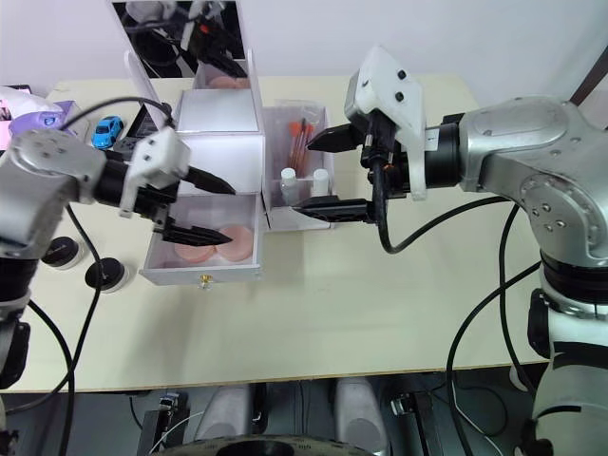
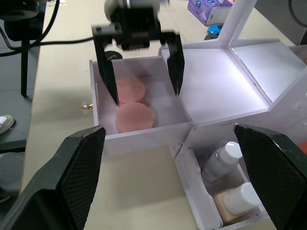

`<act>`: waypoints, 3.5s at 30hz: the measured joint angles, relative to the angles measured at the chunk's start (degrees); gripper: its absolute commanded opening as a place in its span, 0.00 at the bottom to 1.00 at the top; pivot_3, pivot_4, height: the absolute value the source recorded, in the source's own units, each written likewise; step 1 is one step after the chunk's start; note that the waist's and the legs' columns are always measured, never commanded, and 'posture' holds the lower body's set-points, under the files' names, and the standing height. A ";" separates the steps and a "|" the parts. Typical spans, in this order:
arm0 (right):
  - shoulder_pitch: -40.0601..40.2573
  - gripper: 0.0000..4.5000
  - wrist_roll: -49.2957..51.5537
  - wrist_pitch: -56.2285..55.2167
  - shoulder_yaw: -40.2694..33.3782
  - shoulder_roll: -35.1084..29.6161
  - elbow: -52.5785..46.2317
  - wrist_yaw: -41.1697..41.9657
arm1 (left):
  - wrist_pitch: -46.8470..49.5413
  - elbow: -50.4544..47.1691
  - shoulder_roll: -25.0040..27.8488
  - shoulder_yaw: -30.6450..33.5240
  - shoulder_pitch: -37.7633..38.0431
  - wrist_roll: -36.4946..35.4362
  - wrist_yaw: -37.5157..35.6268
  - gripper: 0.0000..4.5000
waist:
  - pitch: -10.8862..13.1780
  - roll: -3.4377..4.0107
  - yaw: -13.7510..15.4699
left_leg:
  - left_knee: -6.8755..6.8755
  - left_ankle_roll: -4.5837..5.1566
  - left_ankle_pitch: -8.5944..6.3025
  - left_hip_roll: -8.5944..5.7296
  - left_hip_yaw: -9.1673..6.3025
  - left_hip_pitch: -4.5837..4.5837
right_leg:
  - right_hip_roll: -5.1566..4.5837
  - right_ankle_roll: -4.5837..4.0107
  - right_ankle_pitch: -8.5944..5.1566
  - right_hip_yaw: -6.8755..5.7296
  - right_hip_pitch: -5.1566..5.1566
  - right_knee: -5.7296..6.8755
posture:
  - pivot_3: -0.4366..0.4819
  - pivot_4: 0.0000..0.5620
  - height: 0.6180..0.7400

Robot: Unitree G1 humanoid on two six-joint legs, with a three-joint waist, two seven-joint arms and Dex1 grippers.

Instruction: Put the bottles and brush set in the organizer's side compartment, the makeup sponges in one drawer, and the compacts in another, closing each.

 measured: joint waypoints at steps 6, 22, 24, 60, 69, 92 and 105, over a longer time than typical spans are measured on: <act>-2.23 1.00 -1.13 -1.63 1.70 0.53 2.93 1.29 | 8.90 -6.65 3.72 13.80 7.63 -13.34 0.50 1.00 | -0.01 0.02 -0.47 | -0.06 0.00 0.00 0.00 -0.01 0.09 | 0.00 0.01 -0.01 0.01 0.05 0.02 | 0.48 0.27 0.91; -4.47 1.00 -10.60 -8.92 11.19 2.71 14.11 10.63 | 16.28 -32.23 -5.40 49.08 66.27 -27.12 8.84 0.27 | 0.01 0.05 -0.52 | -0.14 -0.03 -0.01 0.01 0.04 0.66 | -0.05 -0.06 0.00 0.00 0.43 -0.04 | 0.48 0.27 0.91; -1.95 1.00 -9.83 -9.05 10.10 0.62 12.30 12.42 | 13.84 -33.18 -7.12 49.80 68.45 -25.99 9.88 0.07 | 0.01 0.05 0.24 | -0.15 -0.03 -0.01 0.01 -0.06 0.59 | -0.04 -0.07 -0.02 -0.07 0.44 -0.07 | 0.48 0.27 0.91; 3.93 1.00 -5.86 -6.33 0.44 -6.98 3.95 11.90 | -4.40 -9.74 -16.83 22.30 40.69 -9.18 33.87 0.01 | -0.02 0.06 0.03 | -0.11 0.00 -0.06 -0.08 -0.04 0.67 | -0.04 -0.23 0.04 -0.01 0.43 -0.12 | 0.48 0.27 0.91; 4.15 1.00 -4.29 -4.07 -1.08 -7.94 2.21 9.43 | -8.02 -0.91 -17.15 17.44 32.96 -4.82 33.97 0.01 | -0.01 0.04 0.19 | -0.11 0.00 -0.06 -0.08 -0.08 0.66 | -0.04 -0.23 0.05 -0.03 0.43 -0.11 | 0.48 0.27 0.91; 10.74 1.00 -0.50 -0.65 -4.19 -9.12 3.57 6.61 | -8.24 -0.17 -16.60 16.00 33.85 -5.58 29.85 0.12 | 0.00 0.03 0.08 | -0.19 0.03 -0.08 -0.08 -0.06 0.62 | -0.07 -0.16 0.00 -0.03 0.43 -0.19 | 0.48 0.27 0.91; 43.94 1.00 -11.56 -23.83 -25.23 0.28 16.27 -1.59 | -16.31 15.40 -2.66 34.73 38.36 -5.28 24.33 0.99 | 0.02 0.08 0.31 | -0.13 0.03 -0.08 -0.14 -0.03 0.64 | -0.15 -0.11 -0.03 -0.06 0.49 -0.23 | 0.48 0.27 0.91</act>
